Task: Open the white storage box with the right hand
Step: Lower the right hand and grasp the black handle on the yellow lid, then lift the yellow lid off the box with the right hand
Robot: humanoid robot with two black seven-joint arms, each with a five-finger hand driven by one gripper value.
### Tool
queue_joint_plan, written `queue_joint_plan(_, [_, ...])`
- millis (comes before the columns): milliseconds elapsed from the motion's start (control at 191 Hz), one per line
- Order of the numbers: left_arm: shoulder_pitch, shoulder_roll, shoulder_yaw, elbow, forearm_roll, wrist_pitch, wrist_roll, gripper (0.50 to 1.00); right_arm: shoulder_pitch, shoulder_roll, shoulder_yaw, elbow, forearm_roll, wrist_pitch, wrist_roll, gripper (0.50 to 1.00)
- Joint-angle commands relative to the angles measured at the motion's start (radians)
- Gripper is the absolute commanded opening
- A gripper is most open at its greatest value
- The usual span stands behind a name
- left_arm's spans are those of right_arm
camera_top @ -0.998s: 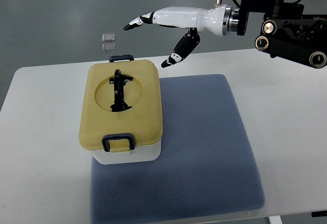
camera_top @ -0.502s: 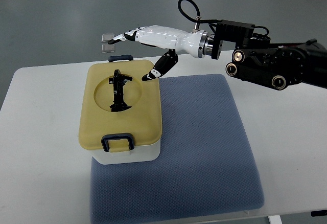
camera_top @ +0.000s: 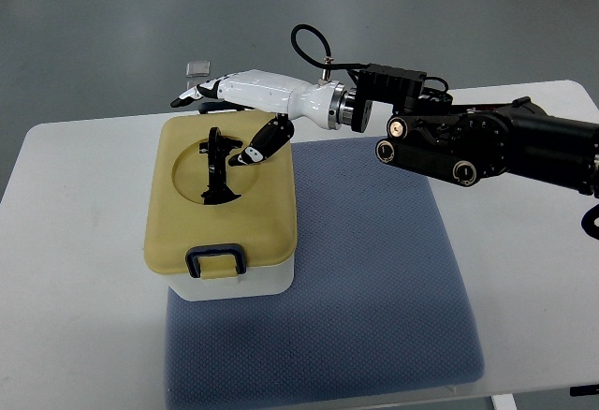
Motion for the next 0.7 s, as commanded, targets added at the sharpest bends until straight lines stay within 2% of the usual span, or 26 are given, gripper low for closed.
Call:
queue_joint_plan(0, [0.0,0.0,0.0,0.001,0.0,-0.001,0.0,1.0,-0.006,0.023,0.003,-0.016,0.0,-0.011,0.001,0.74])
queue_joint_plan(84, [0.0,0.0,0.0,0.001,0.0,-0.001,0.0,1.0,-0.007,0.032,0.001,-0.019,0.0,-0.029,0.001,0.66])
queue_joint_plan(110, [0.0,0.0,0.0,0.001,0.0,-0.001,0.0,1.0,-0.007,0.037,0.003,-0.019,0.0,-0.032,0.003,0.595])
queue_joint_plan(115, [0.0,0.0,0.0,0.001,0.0,-0.001,0.0,1.0,-0.007,0.037,0.003,-0.019,0.0,-0.032,0.003,0.594])
queue_joint_plan(120, [0.0,0.0,0.0,0.001,0.0,-0.001,0.0,1.0,-0.007,0.037,0.003,-0.019,0.0,-0.032,0.003,0.566])
queue_joint_plan(125, [0.0,0.0,0.0,0.001,0.0,-0.001,0.0,1.0,-0.007,0.037,0.003,-0.019,0.0,-0.032,0.003,0.566])
queue_joint_plan(131, [0.0,0.0,0.0,0.001,0.0,-0.001,0.0,1.0,-0.007,0.038,0.001,-0.019,0.0,-0.034,0.003,0.535])
queue_joint_plan(136, [0.0,0.0,0.0,0.001,0.0,-0.001,0.0,1.0,-0.007,0.038,0.001,-0.019,0.0,-0.034,0.003,0.535])
queue_joint_plan(141, [0.0,0.0,0.0,0.001,0.0,0.001,0.0,1.0,-0.007,0.04,0.001,-0.019,0.0,-0.034,0.004,0.5])
queue_joint_plan(439, [0.0,0.0,0.0,0.001,0.0,0.001,0.0,1.0,0.037,0.006,0.009,0.012,0.008,-0.067,0.01,0.5])
queue_joint_plan(601, [0.0,0.0,-0.002,0.005,0.0,0.001,0.0,1.0,0.1,-0.121,0.012,0.104,0.017,-0.063,0.027,0.5])
queue_joint_plan(695, [0.0,0.0,-0.002,0.01,0.0,0.001,0.0,1.0,0.126,-0.233,0.013,0.18,0.019,-0.051,0.03,0.5])
